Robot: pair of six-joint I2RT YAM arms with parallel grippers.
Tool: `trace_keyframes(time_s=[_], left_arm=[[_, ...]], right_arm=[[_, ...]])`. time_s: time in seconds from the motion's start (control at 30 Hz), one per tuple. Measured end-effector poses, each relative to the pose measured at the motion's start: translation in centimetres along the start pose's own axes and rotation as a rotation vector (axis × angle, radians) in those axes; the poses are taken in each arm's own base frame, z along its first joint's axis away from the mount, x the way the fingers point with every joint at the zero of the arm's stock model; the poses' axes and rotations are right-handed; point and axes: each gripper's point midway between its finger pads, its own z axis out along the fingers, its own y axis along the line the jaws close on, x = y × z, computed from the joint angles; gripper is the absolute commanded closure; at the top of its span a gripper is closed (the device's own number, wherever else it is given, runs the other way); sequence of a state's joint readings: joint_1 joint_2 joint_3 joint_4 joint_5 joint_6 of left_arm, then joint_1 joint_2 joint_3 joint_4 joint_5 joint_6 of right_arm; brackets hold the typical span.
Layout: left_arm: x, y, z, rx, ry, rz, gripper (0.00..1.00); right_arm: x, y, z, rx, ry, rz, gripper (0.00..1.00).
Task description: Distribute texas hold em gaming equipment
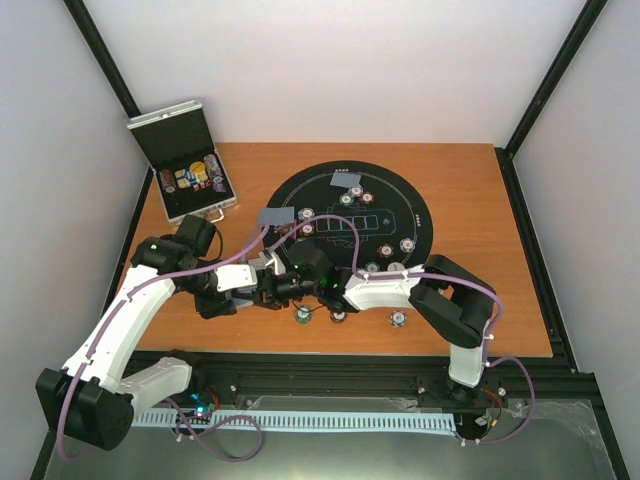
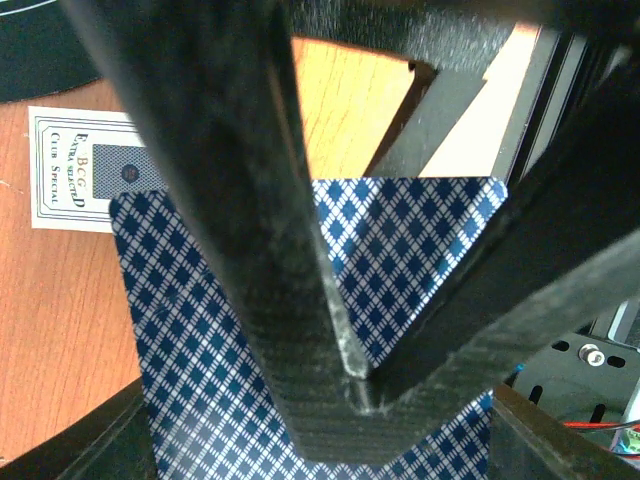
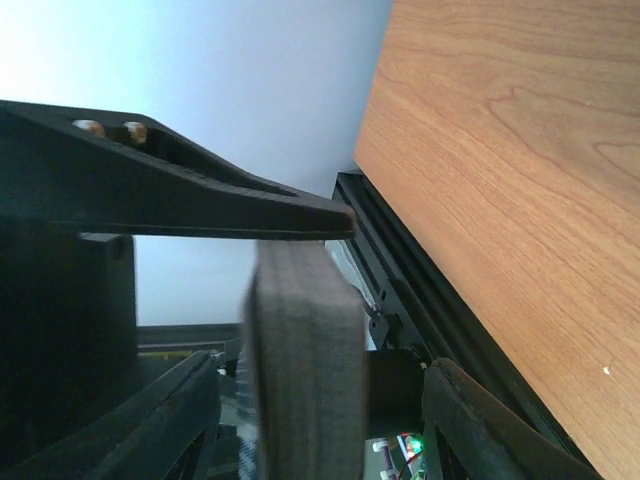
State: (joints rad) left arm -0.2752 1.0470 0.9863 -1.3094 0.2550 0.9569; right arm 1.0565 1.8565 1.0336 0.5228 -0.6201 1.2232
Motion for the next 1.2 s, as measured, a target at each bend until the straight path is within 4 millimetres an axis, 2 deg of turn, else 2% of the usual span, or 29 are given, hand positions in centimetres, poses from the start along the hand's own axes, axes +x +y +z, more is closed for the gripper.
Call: trace_keyframes(time_s=[0.17,0.4,0.57,0.83,1.2], left_arm=[[0.0,0.0,0.0,-0.001,0.002,0.0,0.99],[0.2,0.0,-0.1,-0.003,0.01,0.0,0.99],[0.1,0.0,-0.1,-0.003,0.002,0.001,0.99],[0.1,-0.1,-0.1,0.0,0.001,0.001,0.99],[0.2,-0.2,-0.1,0.002,0.007,0.0,0.99]], right_arm=[[0.4,-1.2,1.0,0.008,0.02,0.027,0.44],[0.0,-1.3,1.6,-0.018,0.023,0.033,0.46],[-0.1,-1.9,1.0,-0.032,0.011,0.032,0.49],[-0.6,-2.1,-1.1,-0.03,-0.025,0.027,0.57],[-0.8,-1.7,-2.2,0.001,-0.04,0.007,0.66]])
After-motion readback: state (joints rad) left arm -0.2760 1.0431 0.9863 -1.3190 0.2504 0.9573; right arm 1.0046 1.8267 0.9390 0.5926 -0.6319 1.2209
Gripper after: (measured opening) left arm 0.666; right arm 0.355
